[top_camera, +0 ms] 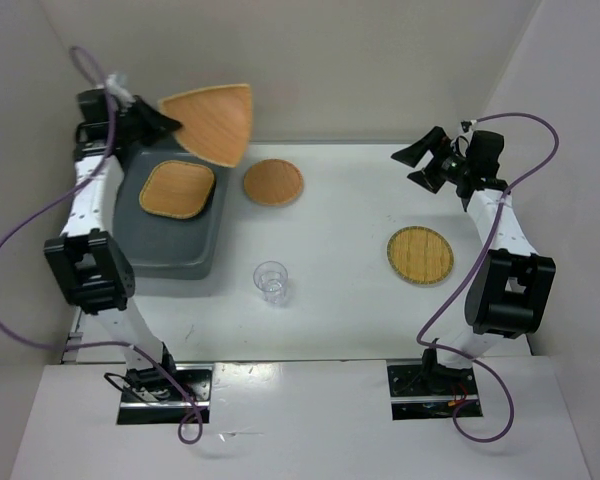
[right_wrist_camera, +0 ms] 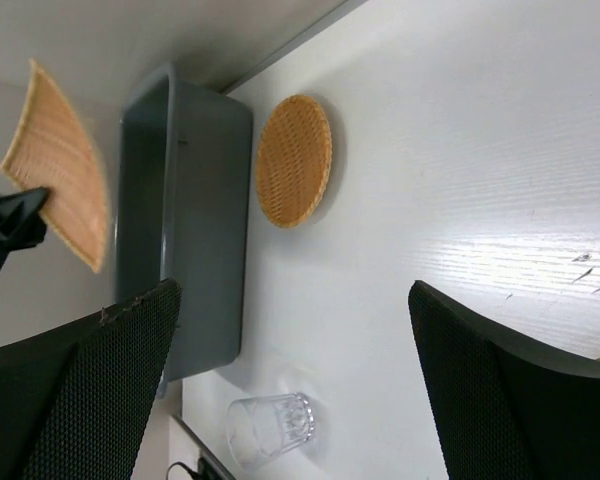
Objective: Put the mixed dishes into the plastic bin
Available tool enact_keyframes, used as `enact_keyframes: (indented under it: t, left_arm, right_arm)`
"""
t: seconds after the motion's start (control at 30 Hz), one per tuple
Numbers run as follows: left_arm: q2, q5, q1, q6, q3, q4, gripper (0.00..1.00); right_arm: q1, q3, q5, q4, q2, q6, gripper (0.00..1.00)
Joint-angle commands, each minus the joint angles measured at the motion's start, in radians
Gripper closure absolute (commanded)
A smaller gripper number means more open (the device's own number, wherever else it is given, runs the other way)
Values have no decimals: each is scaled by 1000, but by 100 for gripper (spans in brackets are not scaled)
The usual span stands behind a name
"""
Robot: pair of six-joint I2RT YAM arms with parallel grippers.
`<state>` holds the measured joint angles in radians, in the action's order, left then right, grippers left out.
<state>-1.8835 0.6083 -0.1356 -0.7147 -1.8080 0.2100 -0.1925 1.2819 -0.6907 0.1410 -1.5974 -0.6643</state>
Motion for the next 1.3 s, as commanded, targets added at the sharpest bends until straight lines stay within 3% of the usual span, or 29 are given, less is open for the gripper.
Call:
enact_keyframes:
  t: [0.0, 0.1, 0.4, 1.07, 1.13, 1.27]
  left_arm:
    - [159, -88, -134, -42, 70, -38, 100]
    - [211, -180, -196, 14, 148, 11, 100]
    - [236, -413, -208, 32, 337, 32, 100]
    - [-6, -424, -208, -45, 368, -100, 100]
    - [-6, -424, -208, -45, 368, -109, 96]
    - [-6, -435, -208, -55, 378, -118, 75]
  right_arm:
    - [4, -15, 11, -44, 24, 2, 0]
    - [4, -24, 11, -44, 14, 2, 0]
    - [4, -15, 2, -44, -7, 12, 0]
    - [4, -42, -7, -44, -16, 12, 0]
    - [4, -42, -17, -54, -16, 12, 0]
    - [4, -42, -26, -54, -36, 12, 0]
